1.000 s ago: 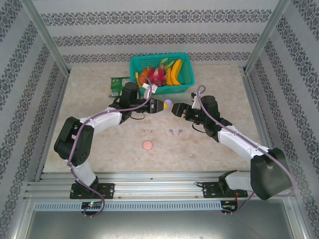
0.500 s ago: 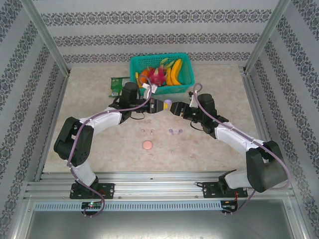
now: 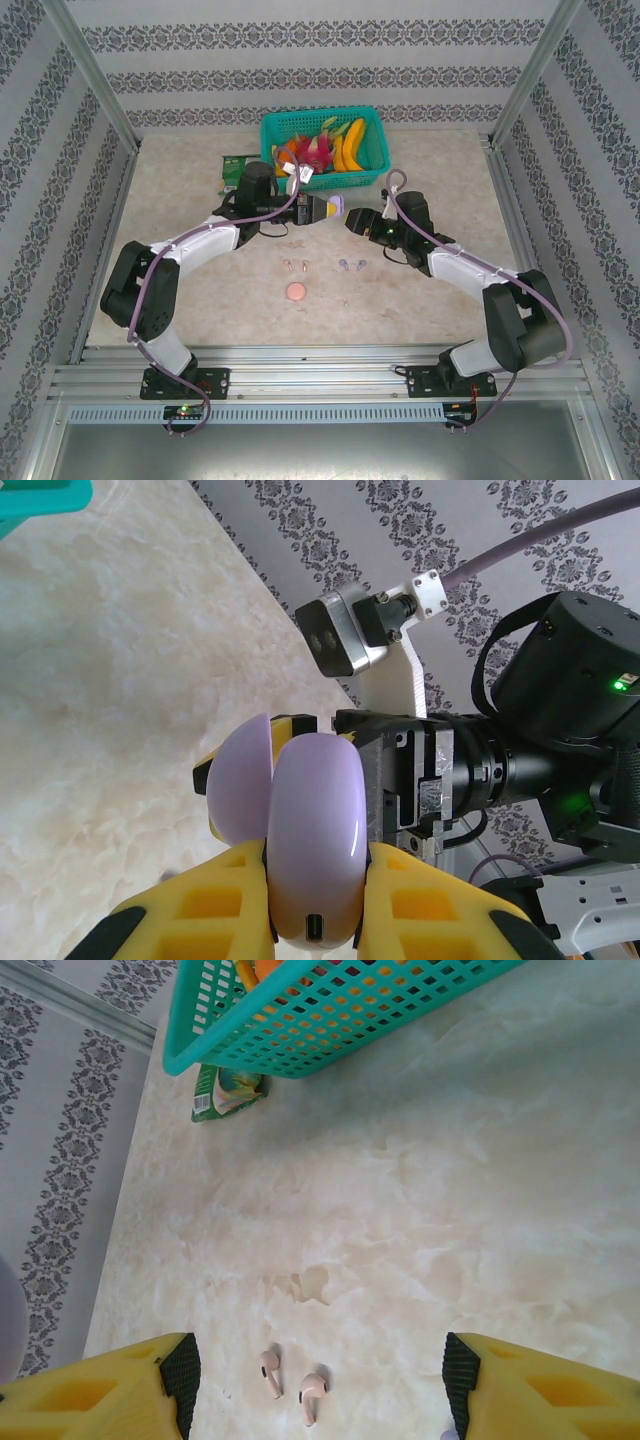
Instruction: Insert the wireless bluetooth earbuds into the charging case
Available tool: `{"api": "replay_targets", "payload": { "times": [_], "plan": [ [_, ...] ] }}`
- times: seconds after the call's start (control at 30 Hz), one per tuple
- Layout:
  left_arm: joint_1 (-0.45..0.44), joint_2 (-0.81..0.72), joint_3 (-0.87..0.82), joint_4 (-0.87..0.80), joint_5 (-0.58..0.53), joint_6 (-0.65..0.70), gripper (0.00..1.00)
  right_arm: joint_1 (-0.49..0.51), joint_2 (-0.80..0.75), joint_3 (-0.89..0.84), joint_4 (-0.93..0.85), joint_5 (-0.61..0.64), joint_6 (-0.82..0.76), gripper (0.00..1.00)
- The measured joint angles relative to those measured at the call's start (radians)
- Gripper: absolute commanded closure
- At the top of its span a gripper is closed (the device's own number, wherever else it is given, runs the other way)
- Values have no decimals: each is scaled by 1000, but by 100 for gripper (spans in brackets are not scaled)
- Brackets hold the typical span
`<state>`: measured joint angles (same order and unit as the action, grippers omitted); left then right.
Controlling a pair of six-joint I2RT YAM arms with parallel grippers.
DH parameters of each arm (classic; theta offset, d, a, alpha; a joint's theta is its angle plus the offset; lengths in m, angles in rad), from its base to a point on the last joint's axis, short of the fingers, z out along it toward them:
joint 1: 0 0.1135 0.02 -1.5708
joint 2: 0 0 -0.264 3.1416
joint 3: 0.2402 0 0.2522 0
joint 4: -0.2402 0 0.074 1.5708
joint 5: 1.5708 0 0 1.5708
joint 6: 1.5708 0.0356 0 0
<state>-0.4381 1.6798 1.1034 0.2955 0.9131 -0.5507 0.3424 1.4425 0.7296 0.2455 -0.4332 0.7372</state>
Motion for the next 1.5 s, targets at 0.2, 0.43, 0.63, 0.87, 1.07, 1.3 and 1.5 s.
{"api": "replay_targets", "payload": {
  "times": [0.2,0.43,0.63,0.87,1.07,1.3,1.5],
  "plan": [
    [0,0,0,0,0,-2,100,-7,-79,-51,16,-14,48,35],
    [0,0,0,11,12,-18,100,-7,-175,-67,55,-63,95,46],
    [0,1,0,49,26,-52,100,-7,-152,-56,78,-97,114,50],
    [0,3,0,82,30,-79,100,-7,-135,-39,102,-108,126,51],
    [0,14,0,87,30,-85,100,-6,-134,-38,104,-111,129,52],
    [0,18,0,87,30,-86,100,-6,-130,-37,109,-115,129,53],
    [-1,26,0,87,30,-86,100,-6,-131,-37,111,-118,129,54]
  ]
}}
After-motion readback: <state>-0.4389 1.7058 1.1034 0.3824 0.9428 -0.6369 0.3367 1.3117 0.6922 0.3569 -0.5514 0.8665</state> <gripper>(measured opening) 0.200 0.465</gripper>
